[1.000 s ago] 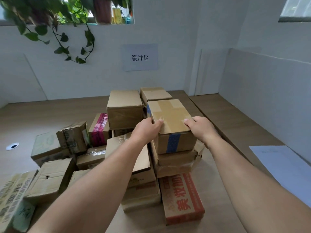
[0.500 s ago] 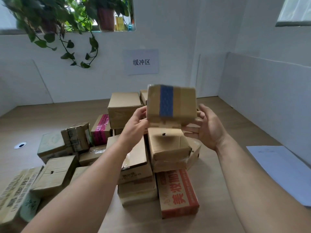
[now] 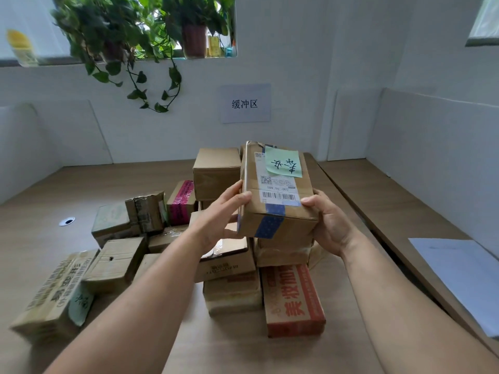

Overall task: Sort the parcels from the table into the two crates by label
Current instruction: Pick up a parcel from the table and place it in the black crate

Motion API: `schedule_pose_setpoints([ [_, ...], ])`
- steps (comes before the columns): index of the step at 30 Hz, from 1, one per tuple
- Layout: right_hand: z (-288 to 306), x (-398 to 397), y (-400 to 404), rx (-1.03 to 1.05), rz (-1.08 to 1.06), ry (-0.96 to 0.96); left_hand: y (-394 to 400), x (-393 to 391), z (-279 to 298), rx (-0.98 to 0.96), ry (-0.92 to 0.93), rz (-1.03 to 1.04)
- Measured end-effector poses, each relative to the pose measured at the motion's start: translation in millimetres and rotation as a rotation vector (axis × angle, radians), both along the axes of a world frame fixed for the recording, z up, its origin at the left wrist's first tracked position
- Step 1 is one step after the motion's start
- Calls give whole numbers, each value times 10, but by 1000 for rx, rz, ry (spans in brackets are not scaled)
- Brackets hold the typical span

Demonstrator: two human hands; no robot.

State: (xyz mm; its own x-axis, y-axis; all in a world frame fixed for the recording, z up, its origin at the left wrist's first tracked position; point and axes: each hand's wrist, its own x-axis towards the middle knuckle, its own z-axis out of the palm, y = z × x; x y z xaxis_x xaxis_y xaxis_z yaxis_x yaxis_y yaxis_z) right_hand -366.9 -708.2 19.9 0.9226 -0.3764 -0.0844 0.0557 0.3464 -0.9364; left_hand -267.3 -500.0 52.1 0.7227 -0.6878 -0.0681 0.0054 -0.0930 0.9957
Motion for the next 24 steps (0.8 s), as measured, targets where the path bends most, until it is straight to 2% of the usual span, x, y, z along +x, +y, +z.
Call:
schedule_pose_setpoints([
  [8, -105, 16, 205, -88, 289, 11, 367, -61, -253, -65, -9, 160],
  [15, -197, 173, 603, -137, 303, 47, 862, -121, -375, -41, -30, 240],
  [19, -239, 300, 926, -165, 353, 73, 1323, -157, -406, 60, -117, 287],
  [24, -304, 446, 1490, -150, 410, 96, 2055, -208, -504, 130, -185, 441],
])
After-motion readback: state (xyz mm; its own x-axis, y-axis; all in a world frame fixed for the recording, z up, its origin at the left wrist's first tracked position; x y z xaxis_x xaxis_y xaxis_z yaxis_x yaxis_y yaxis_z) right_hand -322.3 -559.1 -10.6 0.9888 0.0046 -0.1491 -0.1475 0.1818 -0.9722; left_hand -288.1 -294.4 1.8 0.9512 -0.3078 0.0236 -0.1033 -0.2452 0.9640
